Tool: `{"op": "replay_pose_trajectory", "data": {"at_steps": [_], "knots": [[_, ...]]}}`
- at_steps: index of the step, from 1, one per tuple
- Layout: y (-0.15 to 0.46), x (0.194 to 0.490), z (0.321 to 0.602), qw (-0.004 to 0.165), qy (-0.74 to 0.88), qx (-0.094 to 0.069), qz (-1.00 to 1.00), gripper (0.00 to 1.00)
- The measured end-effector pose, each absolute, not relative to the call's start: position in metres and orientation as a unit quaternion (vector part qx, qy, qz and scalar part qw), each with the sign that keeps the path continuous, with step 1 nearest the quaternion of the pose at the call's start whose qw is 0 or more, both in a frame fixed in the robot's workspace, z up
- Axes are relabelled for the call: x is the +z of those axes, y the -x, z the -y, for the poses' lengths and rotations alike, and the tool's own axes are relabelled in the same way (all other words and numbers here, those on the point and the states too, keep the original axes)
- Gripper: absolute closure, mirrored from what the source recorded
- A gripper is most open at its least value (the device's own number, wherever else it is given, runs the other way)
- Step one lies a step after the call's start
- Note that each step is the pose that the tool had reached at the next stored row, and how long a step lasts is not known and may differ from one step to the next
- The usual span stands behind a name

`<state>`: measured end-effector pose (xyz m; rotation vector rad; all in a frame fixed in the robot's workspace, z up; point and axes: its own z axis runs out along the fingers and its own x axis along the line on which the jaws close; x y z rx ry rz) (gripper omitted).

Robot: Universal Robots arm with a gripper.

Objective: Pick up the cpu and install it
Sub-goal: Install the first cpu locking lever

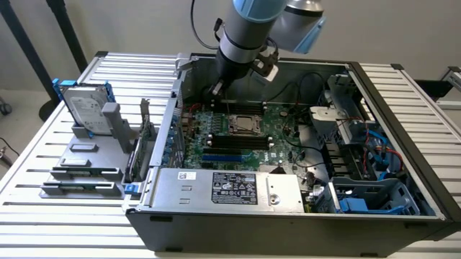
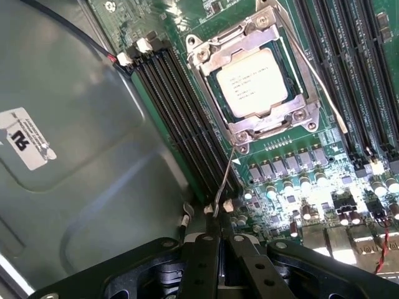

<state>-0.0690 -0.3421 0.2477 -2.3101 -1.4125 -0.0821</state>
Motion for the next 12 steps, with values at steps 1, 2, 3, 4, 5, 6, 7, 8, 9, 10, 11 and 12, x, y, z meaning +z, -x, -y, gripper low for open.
{"op": "replay_pose_trajectory", "data": {"at_steps": [1,2,3,4,5,6,7,8,9,10,11,12], "knots": [[0.067,0.248,0.342,0.215,0.833,-0.030,0.509,0.89],[0.066,0.248,0.342,0.214,0.833,-0.030,0.509,0.89],[0.064,0.248,0.342,0.214,0.833,-0.031,0.509,0.89],[0.062,0.248,0.342,0.214,0.833,-0.031,0.509,0.89],[0.060,0.248,0.342,0.214,0.833,-0.032,0.509,0.89],[0.057,0.248,0.342,0.213,0.833,-0.032,0.509,0.89],[0.055,0.248,0.342,0.213,0.833,-0.033,0.509,0.89],[0.052,0.248,0.342,0.213,0.833,-0.033,0.509,0.89],[0.050,0.248,0.342,0.212,0.833,-0.034,0.509,0.89],[0.047,0.248,0.342,0.212,0.833,-0.034,0.509,0.89],[0.045,0.248,0.342,0.212,0.833,-0.035,0.509,0.89],[0.045,0.248,0.342,0.211,0.833,-0.035,0.509,0.89]]}}
